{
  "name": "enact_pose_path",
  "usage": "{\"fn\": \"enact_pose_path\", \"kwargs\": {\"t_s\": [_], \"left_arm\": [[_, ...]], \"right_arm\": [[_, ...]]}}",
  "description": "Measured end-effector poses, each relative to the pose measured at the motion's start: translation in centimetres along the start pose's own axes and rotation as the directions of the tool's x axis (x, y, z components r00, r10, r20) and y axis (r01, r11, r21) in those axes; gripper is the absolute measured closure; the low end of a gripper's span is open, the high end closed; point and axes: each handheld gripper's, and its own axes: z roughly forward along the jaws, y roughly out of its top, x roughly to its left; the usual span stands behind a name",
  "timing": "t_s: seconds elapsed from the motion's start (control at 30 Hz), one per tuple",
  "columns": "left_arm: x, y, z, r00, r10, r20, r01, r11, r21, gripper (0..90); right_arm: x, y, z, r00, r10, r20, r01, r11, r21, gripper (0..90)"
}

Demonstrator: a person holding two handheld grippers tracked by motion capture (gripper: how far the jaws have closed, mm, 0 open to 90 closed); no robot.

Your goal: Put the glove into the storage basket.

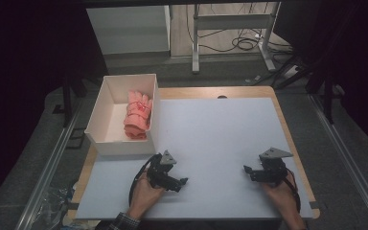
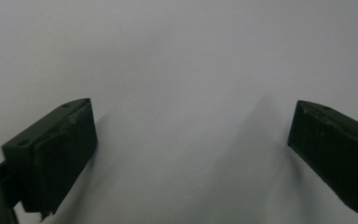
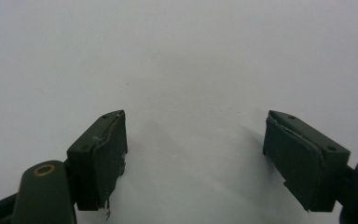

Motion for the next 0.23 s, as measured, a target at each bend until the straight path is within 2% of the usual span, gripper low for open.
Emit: {"fn": "enact_pose_path", "kwargs": {"t_s": [0.07,0.23], "left_arm": [[-0.26,0.05,0.13,0.9996,0.021,-0.018,-0.021,0.9997,0.013,0.6],[-0.36,0.05,0.17,0.9996,0.021,-0.02,-0.02,0.9996,0.018,0.0]], "right_arm": [[0.0,0.0,0.0,1.0,0.0,0.0,0.0,1.0,0.0,22.0],[0.0,-0.01,0.0,1.0,0.0,0.0,0.0,1.0,0.0,21.9]]}}
